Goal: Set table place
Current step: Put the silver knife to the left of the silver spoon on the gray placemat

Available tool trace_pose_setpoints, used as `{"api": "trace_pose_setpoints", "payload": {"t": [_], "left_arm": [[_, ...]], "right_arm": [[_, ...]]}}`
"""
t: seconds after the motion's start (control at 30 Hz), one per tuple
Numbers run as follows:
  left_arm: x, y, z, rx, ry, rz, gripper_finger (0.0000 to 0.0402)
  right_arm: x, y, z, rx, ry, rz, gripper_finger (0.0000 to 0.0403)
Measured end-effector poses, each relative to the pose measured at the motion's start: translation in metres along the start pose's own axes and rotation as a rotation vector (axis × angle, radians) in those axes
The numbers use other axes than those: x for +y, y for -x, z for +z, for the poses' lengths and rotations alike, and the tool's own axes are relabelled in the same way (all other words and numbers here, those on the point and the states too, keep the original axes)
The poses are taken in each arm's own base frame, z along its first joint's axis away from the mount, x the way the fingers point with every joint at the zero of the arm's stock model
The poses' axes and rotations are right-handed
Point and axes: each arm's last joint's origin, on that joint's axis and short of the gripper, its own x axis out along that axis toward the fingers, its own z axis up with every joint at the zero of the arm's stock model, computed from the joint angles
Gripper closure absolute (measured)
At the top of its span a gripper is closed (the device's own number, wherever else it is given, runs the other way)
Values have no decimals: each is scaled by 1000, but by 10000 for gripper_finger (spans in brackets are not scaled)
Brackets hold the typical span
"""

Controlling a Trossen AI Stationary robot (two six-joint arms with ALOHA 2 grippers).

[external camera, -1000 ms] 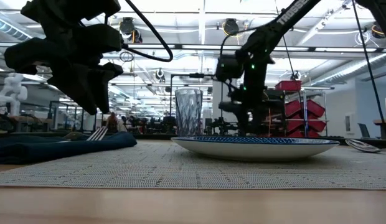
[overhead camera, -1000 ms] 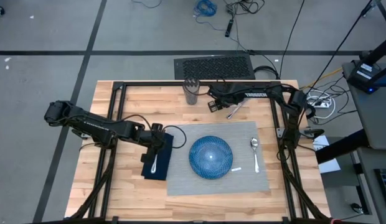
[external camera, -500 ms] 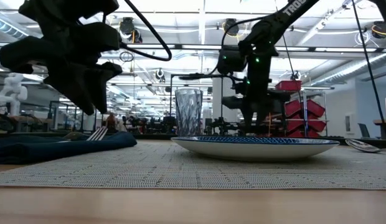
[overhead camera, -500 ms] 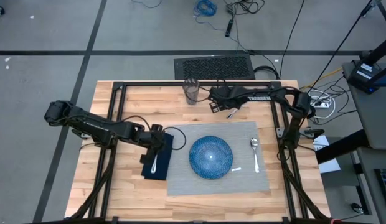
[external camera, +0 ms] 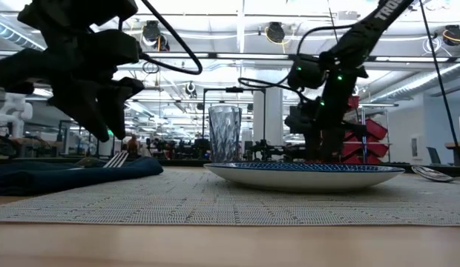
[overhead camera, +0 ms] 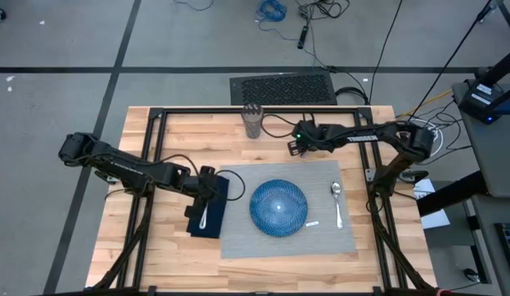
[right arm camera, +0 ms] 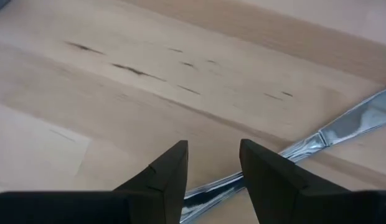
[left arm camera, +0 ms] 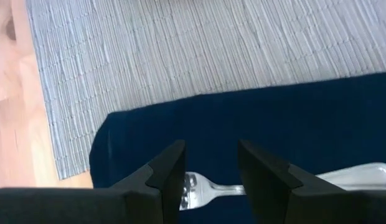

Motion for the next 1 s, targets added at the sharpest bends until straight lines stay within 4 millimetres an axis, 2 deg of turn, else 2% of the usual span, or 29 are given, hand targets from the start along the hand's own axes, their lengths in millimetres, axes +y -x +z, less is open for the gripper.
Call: {"api": "trace_pose_setpoints", "payload": {"t": [0.3, 0.6, 1.0], "left_arm": [[0, 0, 3, -29, 2, 4, 272], [0, 0, 3, -28, 1, 4, 272], [0, 0, 2, -24, 0, 4, 272]], "right_arm": [[-5, -5, -4, 33, 64, 85, 269], [-12, -5, -14, 157, 104, 48, 269], [-10, -1, -21, 205, 149, 35, 269]]}}
